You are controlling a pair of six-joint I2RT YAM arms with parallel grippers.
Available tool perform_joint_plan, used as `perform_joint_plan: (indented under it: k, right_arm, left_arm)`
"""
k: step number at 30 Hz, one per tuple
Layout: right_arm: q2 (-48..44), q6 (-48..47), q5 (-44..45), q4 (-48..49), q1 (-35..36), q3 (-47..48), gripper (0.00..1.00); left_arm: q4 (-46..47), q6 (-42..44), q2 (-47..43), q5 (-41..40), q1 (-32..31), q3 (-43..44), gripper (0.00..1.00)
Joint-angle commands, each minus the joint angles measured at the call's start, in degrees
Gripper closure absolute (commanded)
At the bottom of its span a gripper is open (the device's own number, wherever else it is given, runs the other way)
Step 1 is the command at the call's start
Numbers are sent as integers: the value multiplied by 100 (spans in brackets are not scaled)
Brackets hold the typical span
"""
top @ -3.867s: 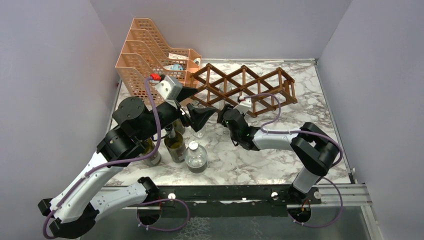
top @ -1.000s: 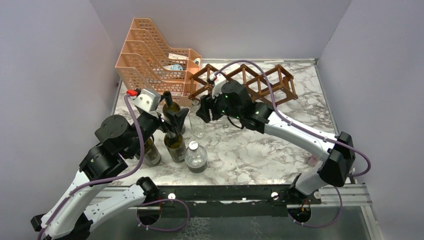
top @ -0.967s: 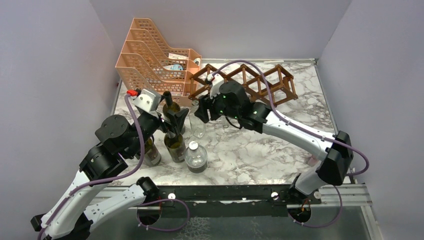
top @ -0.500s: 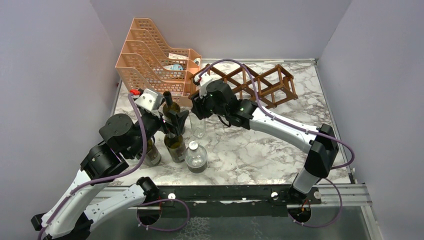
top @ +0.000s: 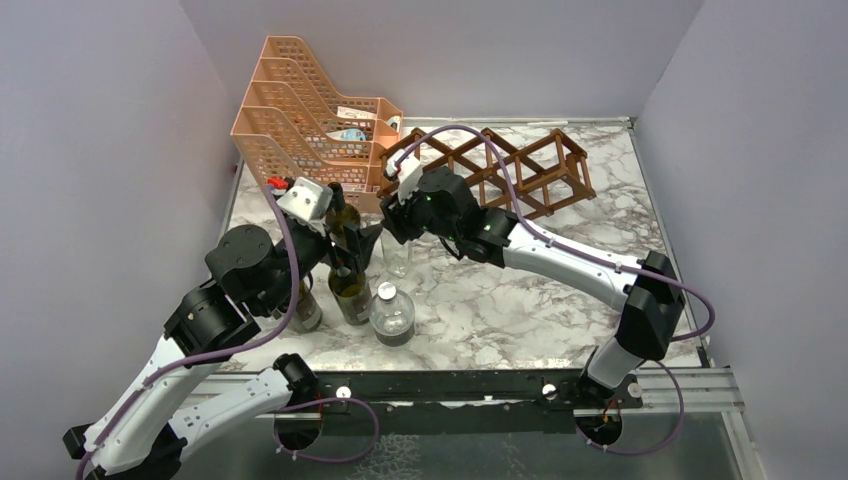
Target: Put the wine bottle on the wine rack
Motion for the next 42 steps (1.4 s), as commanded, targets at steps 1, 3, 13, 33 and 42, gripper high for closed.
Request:
perform_joint_plan:
  k: [1,3,13,33,42]
  right_arm:
    - [67,-141,-205,263,37,58,47]
    - [109,-152,-188,282,31,56,48]
    - [-396,-209,109,459,34,-341,89]
    - [-3499,1440,1225,-2033,32,-2059,94]
    - [-4194,2018,2125,-2689,33,-2320,94]
  left_arm:
    - [8,-76,-16,141,-14,114,1]
    - [11,-76,-16,141,-14,116,1]
    - [46,-25,77,260,-18,154,1]
    - [1984,-77,1221,2199,-24,-867,9]
    - [3311,-329,1459,2611,-249,-1741,9]
